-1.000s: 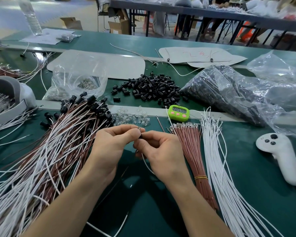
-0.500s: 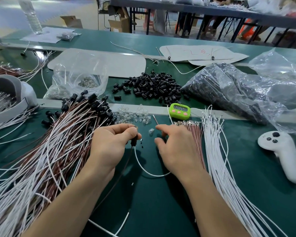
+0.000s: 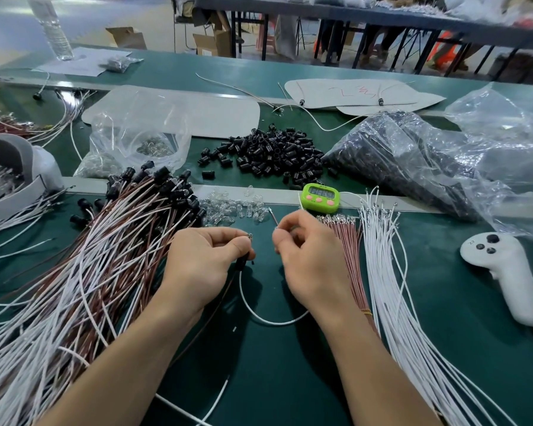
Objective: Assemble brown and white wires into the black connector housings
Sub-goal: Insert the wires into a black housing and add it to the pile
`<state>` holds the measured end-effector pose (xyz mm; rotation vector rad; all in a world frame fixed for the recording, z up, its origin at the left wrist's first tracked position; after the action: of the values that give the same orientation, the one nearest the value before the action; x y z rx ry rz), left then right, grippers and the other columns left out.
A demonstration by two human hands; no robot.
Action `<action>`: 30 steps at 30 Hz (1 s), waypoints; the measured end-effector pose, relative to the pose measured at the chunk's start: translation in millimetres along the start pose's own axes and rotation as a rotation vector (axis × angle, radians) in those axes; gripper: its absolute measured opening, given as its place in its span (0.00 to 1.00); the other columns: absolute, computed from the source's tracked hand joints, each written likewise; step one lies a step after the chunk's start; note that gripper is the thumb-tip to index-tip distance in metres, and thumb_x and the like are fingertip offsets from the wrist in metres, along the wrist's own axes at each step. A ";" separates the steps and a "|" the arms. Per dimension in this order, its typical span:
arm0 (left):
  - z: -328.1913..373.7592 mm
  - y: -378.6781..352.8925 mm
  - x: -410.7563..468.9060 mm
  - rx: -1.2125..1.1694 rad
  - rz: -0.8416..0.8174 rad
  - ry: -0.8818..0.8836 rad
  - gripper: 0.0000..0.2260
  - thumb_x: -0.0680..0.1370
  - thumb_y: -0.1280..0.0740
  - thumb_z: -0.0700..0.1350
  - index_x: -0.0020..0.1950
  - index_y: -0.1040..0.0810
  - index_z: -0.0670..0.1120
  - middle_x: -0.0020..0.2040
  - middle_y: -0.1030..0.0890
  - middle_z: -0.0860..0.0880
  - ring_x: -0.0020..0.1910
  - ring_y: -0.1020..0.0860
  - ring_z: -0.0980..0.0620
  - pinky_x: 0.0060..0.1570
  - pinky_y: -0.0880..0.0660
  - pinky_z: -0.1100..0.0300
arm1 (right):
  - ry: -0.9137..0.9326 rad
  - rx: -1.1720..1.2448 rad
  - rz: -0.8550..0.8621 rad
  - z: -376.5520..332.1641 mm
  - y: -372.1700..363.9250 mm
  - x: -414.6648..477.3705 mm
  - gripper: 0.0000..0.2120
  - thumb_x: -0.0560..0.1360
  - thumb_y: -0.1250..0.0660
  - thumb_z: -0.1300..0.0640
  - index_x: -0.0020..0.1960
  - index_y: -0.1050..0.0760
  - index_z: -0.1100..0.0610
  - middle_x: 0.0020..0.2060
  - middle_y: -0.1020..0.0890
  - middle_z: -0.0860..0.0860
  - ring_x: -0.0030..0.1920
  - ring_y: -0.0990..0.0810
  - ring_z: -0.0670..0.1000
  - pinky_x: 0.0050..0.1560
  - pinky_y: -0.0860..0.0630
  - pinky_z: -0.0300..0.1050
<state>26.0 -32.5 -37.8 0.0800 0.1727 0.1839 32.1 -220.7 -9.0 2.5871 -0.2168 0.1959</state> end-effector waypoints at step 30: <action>4.7 -18.5 -5.0 0.196 -0.138 -0.067 0.09 0.75 0.25 0.37 0.38 0.13 0.50 0.34 0.14 0.49 0.37 0.13 0.49 0.44 0.18 0.56 | -0.103 0.467 -0.062 8.3 -10.5 1.7 0.09 0.77 0.26 0.60 0.39 0.16 0.50 0.31 0.15 0.52 0.27 0.25 0.47 0.32 0.27 0.40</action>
<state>25.1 -51.9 -34.2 0.2685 0.1286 0.0263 36.6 -216.3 -21.0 3.0677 -0.1400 0.0982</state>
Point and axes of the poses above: each hand's wrist, its own x-axis towards the middle knuckle, its own y-axis out of the back of the hand, z = x × y, the point moved 10 cm from there along x, towards the middle knuckle
